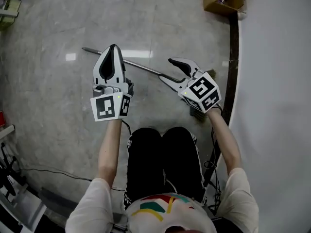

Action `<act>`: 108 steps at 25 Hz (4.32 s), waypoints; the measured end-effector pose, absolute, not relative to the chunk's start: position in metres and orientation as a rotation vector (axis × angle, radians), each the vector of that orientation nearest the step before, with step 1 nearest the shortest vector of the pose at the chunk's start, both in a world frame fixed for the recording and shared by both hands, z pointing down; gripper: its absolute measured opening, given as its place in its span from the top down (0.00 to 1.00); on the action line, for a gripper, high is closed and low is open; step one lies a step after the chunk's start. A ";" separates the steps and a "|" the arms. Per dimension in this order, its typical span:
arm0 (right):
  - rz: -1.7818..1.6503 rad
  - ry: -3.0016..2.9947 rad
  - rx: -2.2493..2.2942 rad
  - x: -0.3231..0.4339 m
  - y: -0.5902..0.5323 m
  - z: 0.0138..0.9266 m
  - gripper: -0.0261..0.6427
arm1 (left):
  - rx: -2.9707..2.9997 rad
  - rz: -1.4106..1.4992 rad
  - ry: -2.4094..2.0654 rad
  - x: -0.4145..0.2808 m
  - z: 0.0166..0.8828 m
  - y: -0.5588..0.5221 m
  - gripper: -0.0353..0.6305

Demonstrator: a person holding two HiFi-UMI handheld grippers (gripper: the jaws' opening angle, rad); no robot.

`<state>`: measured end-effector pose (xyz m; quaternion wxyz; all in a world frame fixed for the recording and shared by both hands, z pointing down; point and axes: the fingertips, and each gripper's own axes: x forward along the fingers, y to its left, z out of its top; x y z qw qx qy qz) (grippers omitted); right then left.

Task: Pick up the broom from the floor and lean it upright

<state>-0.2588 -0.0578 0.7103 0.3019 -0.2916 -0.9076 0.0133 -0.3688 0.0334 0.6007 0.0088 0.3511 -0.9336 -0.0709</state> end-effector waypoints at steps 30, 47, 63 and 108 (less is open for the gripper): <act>-0.296 -2.088 -0.743 -0.309 -0.001 0.933 0.82 | 0.866 -0.112 -2.979 -0.390 0.749 0.106 0.88; 0.233 -2.791 0.592 -0.228 -0.261 0.671 0.82 | 1.695 -0.103 -2.863 -0.321 0.545 -0.103 0.88; 0.322 -2.594 1.725 -0.038 -0.305 0.598 0.82 | 2.241 -0.332 -2.363 -0.180 0.535 -0.214 0.88; 0.267 -2.178 2.114 0.048 -0.292 0.601 0.81 | 2.490 -0.243 -2.131 -0.095 0.514 -0.224 0.88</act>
